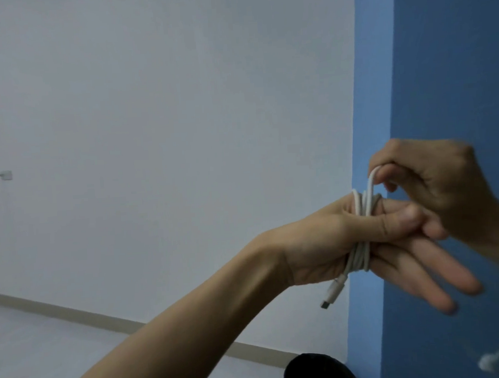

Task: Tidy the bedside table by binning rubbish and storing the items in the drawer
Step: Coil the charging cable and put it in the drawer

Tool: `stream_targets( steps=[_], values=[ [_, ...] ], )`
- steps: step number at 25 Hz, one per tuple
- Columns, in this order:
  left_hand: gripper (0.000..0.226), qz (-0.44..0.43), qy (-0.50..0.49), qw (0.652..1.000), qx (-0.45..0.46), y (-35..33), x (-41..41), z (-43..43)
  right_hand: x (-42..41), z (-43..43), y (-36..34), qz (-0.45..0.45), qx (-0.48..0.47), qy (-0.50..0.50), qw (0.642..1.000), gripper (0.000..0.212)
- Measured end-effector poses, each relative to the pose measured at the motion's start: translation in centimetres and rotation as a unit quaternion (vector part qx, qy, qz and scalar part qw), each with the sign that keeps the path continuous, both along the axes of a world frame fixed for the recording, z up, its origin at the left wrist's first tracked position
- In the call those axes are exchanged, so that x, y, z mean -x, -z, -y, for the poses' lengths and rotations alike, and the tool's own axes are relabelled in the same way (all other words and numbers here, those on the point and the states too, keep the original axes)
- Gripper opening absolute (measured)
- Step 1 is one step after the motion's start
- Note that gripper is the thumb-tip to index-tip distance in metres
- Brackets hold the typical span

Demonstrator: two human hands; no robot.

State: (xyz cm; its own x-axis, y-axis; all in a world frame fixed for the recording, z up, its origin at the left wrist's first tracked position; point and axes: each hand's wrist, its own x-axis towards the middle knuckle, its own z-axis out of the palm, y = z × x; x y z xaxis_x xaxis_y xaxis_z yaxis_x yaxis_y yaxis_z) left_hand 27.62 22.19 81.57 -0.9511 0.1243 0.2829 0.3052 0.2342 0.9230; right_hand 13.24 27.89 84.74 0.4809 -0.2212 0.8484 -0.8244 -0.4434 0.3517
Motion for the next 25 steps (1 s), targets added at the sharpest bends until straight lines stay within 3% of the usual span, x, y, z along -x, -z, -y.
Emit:
stream_targets(
  steps=[2, 4, 10, 13, 18, 22, 25],
  values=[
    [0.037, -0.019, -0.015, 0.999, -0.024, 0.1, 0.0, 0.1, -0.1, 0.2, 1.4, 0.129, -0.138, -0.077, 0.979, 0.033],
    [0.034, -0.052, -0.020, 0.998, -0.030, -0.1, 0.2, 0.5, -0.6, 0.5, 3.0, 0.261, -0.282, -0.163, 0.909, 0.022],
    [0.045, -0.112, -0.062, 0.989, 0.075, -1.6, -0.7, 2.1, -2.3, 1.4, 7.5, 0.290, -0.326, -0.048, 0.899, 0.033],
    [0.041, -0.108, -0.113, 0.980, 0.119, -1.7, -0.9, 2.9, -2.5, 0.3, 7.8, 0.274, -0.355, -0.008, 0.894, 0.021],
    [0.035, -0.102, -0.174, 0.963, 0.180, -1.8, -0.9, 3.7, -2.7, -1.8, 7.6, 0.232, -0.384, 0.050, 0.892, 0.019],
    [0.030, -0.083, -0.222, 0.943, 0.233, -1.1, -1.3, 4.6, -2.6, -3.9, 6.2, 0.152, -0.348, 0.069, 0.923, 0.019],
    [0.032, -0.065, -0.168, 0.958, 0.224, -0.1, -1.2, 4.5, -1.9, -4.9, 3.4, 0.076, -0.295, 0.097, 0.948, 0.029]
  ],
)
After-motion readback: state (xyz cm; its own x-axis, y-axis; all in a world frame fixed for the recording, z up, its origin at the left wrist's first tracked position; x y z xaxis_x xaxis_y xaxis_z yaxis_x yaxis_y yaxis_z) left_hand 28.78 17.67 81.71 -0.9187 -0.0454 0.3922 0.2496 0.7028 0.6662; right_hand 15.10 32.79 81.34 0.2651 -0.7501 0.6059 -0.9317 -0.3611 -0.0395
